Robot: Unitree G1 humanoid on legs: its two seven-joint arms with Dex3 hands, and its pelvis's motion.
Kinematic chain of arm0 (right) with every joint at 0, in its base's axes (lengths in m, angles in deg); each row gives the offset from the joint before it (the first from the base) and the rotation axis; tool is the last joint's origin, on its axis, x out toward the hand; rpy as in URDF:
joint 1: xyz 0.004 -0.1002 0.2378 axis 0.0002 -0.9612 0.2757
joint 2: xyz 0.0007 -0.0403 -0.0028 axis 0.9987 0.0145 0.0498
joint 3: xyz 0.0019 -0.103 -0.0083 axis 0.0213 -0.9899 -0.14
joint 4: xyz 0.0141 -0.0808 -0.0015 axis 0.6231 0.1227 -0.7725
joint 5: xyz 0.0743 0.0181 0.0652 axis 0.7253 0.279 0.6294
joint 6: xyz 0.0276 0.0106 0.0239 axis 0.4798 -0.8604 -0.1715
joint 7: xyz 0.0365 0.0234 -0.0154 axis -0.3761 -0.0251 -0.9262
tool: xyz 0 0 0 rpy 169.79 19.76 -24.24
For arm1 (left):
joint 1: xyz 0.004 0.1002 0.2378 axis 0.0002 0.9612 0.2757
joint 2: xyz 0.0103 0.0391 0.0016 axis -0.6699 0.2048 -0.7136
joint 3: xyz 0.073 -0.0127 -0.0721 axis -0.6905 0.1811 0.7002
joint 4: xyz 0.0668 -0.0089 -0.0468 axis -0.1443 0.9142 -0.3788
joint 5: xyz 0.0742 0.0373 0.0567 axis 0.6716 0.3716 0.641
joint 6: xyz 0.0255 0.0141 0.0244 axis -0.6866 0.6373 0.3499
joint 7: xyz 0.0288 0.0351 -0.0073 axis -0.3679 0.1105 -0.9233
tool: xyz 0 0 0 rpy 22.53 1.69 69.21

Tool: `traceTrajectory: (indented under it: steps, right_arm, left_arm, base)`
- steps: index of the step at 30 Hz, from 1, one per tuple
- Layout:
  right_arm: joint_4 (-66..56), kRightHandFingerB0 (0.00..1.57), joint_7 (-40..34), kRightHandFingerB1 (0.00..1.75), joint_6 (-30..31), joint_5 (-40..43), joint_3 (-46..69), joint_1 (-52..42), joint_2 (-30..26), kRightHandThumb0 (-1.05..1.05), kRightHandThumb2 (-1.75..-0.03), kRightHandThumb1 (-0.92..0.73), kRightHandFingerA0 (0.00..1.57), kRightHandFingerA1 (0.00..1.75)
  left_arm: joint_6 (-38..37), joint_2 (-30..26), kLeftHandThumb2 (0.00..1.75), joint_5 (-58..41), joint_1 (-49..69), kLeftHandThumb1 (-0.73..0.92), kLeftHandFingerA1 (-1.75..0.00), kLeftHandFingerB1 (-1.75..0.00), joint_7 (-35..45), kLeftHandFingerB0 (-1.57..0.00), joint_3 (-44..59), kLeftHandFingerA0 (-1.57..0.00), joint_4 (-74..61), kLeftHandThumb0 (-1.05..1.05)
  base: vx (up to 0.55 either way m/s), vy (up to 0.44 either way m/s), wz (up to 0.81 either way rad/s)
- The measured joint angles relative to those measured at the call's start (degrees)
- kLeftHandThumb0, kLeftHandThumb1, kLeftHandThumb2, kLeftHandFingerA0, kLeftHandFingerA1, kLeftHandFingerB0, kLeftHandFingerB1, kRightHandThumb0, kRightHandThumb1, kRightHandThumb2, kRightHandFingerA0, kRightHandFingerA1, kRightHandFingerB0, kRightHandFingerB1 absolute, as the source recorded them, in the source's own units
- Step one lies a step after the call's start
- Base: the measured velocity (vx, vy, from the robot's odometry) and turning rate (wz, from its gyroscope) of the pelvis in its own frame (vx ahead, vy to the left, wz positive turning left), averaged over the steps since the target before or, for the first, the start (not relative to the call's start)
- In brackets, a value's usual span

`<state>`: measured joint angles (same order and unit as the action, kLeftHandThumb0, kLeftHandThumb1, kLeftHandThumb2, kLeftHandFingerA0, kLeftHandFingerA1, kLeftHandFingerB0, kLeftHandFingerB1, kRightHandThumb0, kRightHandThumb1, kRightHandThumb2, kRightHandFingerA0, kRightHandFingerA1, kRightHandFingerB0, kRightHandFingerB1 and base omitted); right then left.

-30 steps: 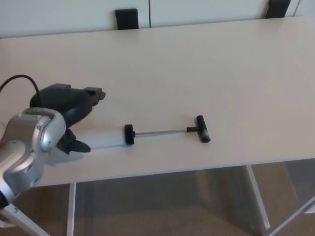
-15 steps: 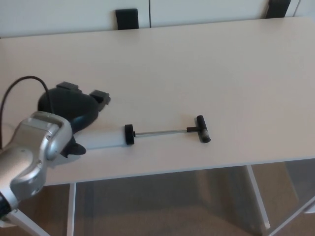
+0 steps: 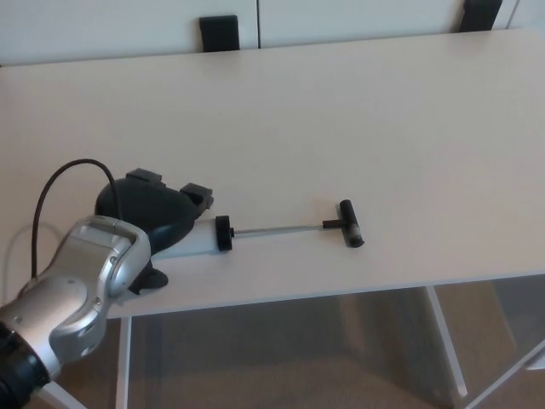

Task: The robot walks towards a desk on which an air pump is kept in the middle. It lifts it up and holds it with its left hand and uses its right hand to compress it by pushing its handle inwards.

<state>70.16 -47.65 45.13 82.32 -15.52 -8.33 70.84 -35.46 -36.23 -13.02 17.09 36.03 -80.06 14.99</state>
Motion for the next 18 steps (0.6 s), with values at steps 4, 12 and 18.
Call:
traceTrajectory:
  steps: [4, 12, 18]
  right_arm:
    - [-0.5, 0.59, 0.0, 0.44, 0.5, 0.0, 0.0, 0.5, -0.1, -0.34, -0.61, -0.71, 0.72, 0.47]
    - [-1.3, 0.6, -0.5, 0.43, 1.5, 0.1, 0.1, 1.2, -0.1, -0.32, -0.6, -0.72, 0.74, 0.46]
    - [-1.9, 0.62, -1.0, 0.44, 2.0, 0.0, 0.0, 1.4, -0.1, -0.31, -0.61, -0.71, 0.74, 0.47]
  left_arm:
    - [0.0, 1.1, 0.94, 0.8, -0.1, 0.5, -0.79, -0.45, 0.4, -0.09, 0.4, -0.66, 1.1, -0.21]
    - [0.0, 2.4, 0.58, 1.9, -1.7, 0.62, -1.14, -0.43, 2.6, -0.6, 0.7, -0.63, 2.8, -0.18]
    - [-1.1, 3.8, 0.58, 2.4, -1.4, 0.6, -1.17, -0.43, 2.6, -0.58, 1.1, -0.6, 5.4, -0.13]
  base:
    - [0.0, 0.0, 0.0]
    - [0.0, 0.0, 0.0]
    - [0.0, 0.0, 0.0]
